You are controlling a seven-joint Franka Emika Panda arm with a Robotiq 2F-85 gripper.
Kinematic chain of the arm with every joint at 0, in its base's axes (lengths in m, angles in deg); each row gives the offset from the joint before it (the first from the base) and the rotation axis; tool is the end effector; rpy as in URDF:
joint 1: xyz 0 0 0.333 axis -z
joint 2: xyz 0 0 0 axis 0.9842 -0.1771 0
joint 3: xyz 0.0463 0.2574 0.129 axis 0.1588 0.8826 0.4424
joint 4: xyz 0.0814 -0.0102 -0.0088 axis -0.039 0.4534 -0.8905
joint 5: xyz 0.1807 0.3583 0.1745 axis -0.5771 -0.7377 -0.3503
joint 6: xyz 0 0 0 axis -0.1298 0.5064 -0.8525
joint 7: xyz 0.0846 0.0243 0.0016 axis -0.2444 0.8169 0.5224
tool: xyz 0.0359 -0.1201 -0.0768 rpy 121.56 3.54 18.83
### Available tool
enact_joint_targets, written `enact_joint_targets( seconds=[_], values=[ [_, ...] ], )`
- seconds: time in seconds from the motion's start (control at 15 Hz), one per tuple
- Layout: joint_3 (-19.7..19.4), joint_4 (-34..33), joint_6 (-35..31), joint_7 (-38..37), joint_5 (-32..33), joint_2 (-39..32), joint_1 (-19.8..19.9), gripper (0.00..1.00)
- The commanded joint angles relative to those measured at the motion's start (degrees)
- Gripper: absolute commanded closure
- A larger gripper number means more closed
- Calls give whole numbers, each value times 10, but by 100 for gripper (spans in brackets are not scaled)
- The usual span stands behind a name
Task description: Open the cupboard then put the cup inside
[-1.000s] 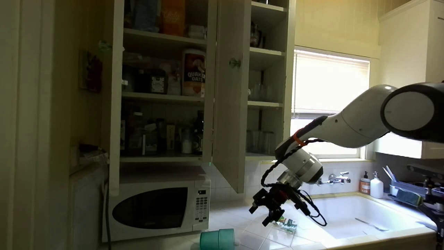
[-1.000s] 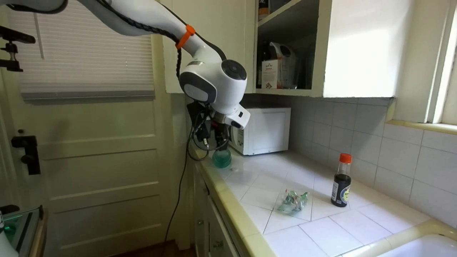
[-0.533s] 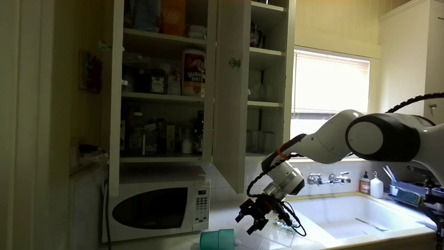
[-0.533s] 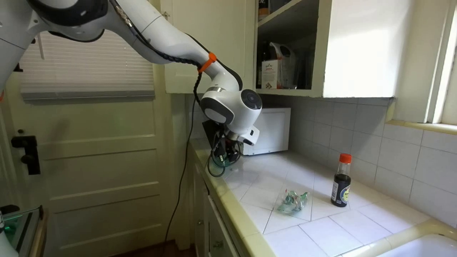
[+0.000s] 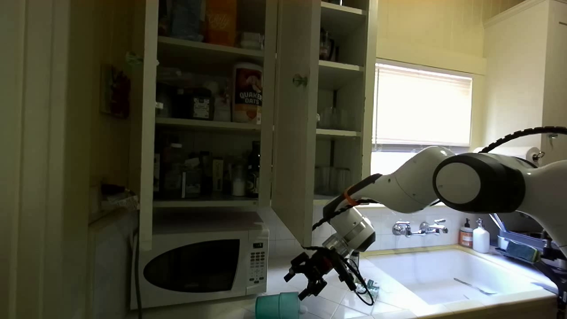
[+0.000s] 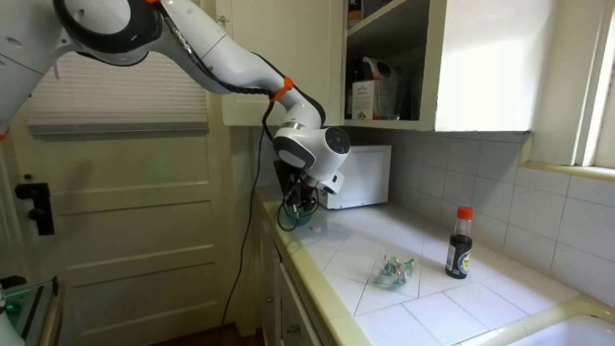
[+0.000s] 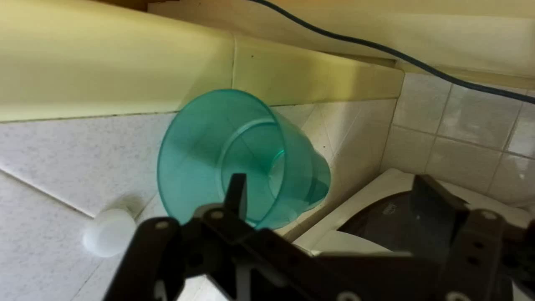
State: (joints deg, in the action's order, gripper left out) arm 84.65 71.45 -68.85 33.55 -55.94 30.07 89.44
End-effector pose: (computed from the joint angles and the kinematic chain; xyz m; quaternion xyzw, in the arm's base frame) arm 0.6965 -0.0233 0.1821 -0.8955 0.0630 -0.0851 0.4323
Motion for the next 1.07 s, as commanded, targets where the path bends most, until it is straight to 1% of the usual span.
enact_joint_targets(
  seconds=[0.0, 0.13, 0.2, 0.27, 0.33, 0.53, 0.67, 0.87, 0.93, 1.0],
  values=[
    [6, -14, 16, -10, -22, -19, 4, 0],
    [7, -20, 15, -15, -25, -28, 1, 1],
    [7, -22, 12, -18, -26, -31, -1, 26],
    [8, -25, 12, -21, -25, -35, -2, 26],
    [8, -28, 11, -23, -25, -38, -3, 30],
    [11, -34, 7, -30, -26, -43, -4, 56],
    [11, -31, 1, -32, -29, -40, -4, 70],
    [5, -17, -11, -40, -30, -25, -3, 94],
    [1, -13, -15, -45, -27, -19, -4, 99],
    [-1, -10, -15, -48, -27, -14, -3, 100]
  ],
)
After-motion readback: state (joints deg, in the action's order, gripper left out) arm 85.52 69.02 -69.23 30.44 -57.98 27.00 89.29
